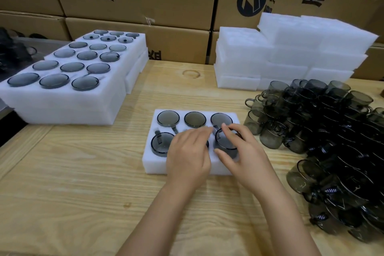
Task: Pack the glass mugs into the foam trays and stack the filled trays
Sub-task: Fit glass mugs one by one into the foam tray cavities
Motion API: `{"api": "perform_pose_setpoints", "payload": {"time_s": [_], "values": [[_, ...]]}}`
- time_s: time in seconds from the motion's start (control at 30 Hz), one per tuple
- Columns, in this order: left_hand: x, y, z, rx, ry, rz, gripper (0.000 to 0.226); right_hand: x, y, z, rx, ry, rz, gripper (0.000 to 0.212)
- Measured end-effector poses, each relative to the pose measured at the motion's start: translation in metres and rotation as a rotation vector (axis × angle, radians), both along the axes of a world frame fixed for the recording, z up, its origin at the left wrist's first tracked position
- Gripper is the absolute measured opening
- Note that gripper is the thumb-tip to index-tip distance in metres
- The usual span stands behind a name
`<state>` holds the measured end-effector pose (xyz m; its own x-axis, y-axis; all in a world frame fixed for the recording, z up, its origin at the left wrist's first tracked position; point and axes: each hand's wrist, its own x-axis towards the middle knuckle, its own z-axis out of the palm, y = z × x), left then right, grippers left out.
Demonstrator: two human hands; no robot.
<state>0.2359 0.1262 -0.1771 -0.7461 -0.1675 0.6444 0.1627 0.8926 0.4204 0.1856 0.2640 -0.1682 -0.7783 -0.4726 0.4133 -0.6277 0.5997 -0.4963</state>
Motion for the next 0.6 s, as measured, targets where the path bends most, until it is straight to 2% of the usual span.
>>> {"api": "perform_pose_setpoints", "payload": {"time_s": [0.23,0.33,0.4,0.5,0.53,0.6], "values": [[-0.002,-0.002,-0.006,-0.086,0.09,-0.055,0.042,-0.008,0.002,0.013,0.104,-0.054,0.025,0.06],[-0.002,-0.001,-0.008,-0.107,0.153,-0.072,0.04,-0.016,0.008,0.023,0.134,-0.167,0.087,0.058],[-0.003,-0.001,-0.009,-0.104,0.185,-0.072,0.039,-0.021,0.009,0.033,0.085,-0.263,0.11,0.05],[-0.006,-0.001,-0.011,-0.119,0.224,-0.074,0.038,-0.032,-0.011,0.038,-0.122,-0.287,0.021,0.041],[-0.007,0.0,-0.011,-0.128,0.232,-0.068,0.038,-0.036,-0.022,0.038,-0.092,-0.282,0.017,0.047],[-0.007,0.0,-0.013,-0.134,0.239,-0.05,0.036,-0.043,-0.043,0.033,0.171,-0.274,0.006,0.058]]}}
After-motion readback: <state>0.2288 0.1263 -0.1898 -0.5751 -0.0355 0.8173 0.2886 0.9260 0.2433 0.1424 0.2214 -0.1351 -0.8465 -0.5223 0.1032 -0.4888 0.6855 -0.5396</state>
